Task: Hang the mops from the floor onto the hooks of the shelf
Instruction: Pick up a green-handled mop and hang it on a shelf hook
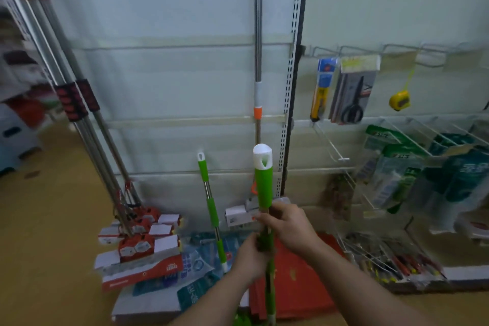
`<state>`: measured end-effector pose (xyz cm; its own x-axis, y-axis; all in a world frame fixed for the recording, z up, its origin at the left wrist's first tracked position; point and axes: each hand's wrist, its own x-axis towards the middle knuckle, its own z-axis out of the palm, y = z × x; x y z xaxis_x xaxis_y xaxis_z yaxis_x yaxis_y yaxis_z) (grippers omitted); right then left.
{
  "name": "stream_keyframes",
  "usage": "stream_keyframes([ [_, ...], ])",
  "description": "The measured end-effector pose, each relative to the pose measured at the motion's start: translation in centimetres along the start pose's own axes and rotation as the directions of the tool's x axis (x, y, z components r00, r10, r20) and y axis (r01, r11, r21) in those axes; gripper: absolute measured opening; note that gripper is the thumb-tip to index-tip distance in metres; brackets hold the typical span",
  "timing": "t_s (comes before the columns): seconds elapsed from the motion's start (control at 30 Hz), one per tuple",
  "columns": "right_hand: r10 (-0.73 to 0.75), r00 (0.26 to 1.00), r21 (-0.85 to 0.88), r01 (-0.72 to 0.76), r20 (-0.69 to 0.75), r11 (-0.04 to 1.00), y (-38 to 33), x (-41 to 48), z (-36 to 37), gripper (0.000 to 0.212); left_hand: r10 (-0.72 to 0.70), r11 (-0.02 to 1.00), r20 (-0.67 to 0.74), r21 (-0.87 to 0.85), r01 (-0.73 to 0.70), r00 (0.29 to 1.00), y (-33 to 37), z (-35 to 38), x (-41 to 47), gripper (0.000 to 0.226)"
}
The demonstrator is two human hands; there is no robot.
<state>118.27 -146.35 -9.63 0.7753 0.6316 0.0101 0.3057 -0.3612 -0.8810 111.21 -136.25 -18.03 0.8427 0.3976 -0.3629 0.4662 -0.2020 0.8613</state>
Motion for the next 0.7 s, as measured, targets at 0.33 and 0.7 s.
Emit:
stream_keyframes([
  [0.33,-0.187,0.979,0.039,0.19,-0.085,0.981,-8.2,2.1,-2.0,0.033,0.163,0.954,-0.19,-0.22,-0.204,0.968,5.6,-5.5,-2.7,0.017],
  [0.7,-0.352,0.925,0.008,0.357,-0.141,0.934,-21.6,7.7,-2.0,0.039,0.407,0.867,-0.28,-0.181,-0.464,0.869,12.9,-17.0,-2.6,0.011],
])
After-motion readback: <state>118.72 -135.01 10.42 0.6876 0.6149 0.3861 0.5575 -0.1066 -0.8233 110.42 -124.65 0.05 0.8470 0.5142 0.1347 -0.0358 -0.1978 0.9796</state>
